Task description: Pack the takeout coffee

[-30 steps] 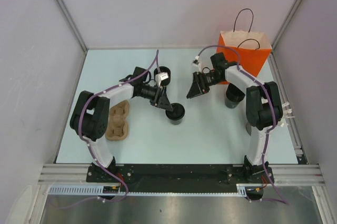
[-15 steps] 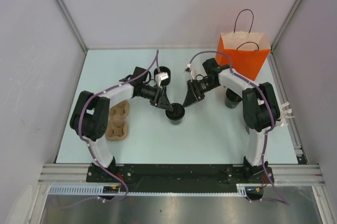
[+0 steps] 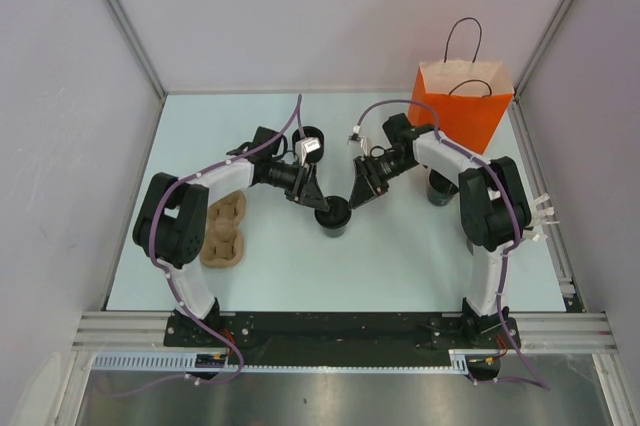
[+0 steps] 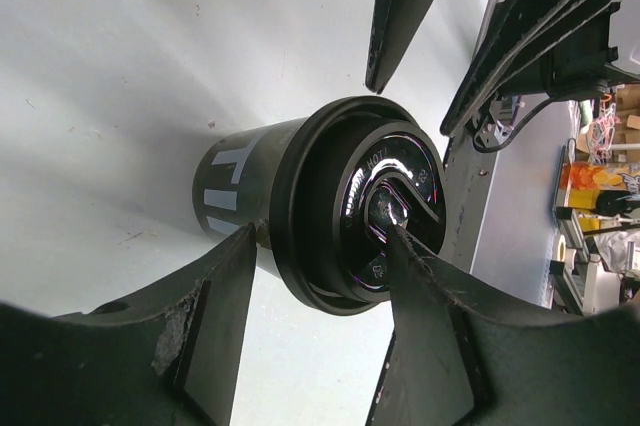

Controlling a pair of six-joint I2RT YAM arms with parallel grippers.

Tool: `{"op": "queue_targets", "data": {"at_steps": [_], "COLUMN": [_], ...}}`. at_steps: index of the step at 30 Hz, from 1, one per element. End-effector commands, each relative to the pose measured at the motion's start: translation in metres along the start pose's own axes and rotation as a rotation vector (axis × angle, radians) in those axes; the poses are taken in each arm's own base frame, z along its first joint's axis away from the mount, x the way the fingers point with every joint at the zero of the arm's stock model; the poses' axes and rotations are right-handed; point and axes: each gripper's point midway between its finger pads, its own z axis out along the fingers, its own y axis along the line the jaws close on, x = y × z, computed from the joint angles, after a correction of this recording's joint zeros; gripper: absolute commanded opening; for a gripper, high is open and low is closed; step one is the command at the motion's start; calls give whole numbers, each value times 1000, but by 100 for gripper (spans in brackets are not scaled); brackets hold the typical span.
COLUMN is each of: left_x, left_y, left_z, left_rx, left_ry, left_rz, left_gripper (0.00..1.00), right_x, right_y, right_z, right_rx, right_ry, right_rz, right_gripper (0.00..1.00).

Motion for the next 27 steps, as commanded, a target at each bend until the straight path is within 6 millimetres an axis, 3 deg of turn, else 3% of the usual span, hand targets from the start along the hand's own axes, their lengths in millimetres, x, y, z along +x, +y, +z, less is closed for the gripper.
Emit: {"op": "queue_targets", "data": {"at_steps": [1, 13, 27], "left_x": [8, 9, 16], "left_y": [25, 25, 34], "left_z": [3, 2, -1], "left_rx": [-123, -132, -184], "left_ry": [29, 30, 54], "left_rz": [28, 33, 49], "left_gripper": [58, 58, 58], "right_x": [5, 12, 30], "right_y": [4, -10, -43], "right_z": [5, 14, 23], "right_rx": [3, 43, 185], "right_ry": [17, 36, 95], "right_rz": [-10, 9, 35], "right_gripper": [44, 35, 26]}}
